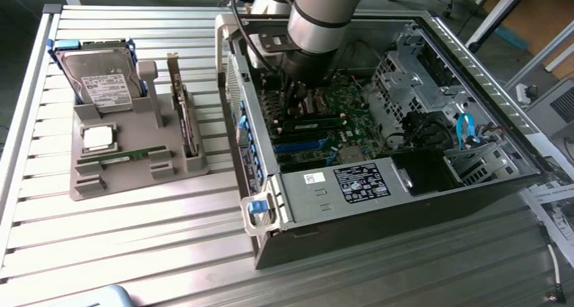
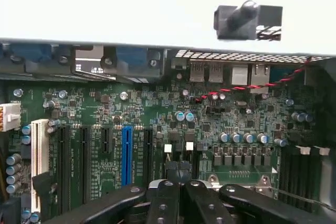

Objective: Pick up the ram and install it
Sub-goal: 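Press down the ram until it locks into place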

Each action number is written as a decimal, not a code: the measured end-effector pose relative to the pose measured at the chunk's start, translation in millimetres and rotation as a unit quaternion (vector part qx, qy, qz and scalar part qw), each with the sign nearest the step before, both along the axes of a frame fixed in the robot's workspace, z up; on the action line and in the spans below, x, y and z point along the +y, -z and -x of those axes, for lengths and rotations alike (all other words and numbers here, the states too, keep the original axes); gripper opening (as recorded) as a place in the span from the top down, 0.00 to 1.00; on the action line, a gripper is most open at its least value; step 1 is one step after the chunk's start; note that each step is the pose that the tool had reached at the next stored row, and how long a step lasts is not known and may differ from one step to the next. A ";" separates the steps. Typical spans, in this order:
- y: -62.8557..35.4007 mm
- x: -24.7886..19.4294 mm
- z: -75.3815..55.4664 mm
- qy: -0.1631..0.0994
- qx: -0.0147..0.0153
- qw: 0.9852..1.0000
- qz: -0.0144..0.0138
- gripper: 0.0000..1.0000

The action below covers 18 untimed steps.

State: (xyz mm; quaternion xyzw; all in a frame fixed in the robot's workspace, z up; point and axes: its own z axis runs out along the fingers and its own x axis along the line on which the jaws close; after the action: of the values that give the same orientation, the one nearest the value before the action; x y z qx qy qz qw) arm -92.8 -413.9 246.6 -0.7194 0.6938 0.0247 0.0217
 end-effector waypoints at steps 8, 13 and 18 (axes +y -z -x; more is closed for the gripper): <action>16.4 -1.6 0.1 0.000 0.000 1.000 0.001 0.89; 19.2 -2.5 0.4 0.000 0.001 1.000 -0.001 0.89; 0.8 -1.8 -0.1 0.000 -0.001 1.000 -0.003 0.89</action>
State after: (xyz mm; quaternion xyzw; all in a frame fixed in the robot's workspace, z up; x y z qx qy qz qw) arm -92.8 -415.7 245.8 -0.7194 0.6936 0.0261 0.0242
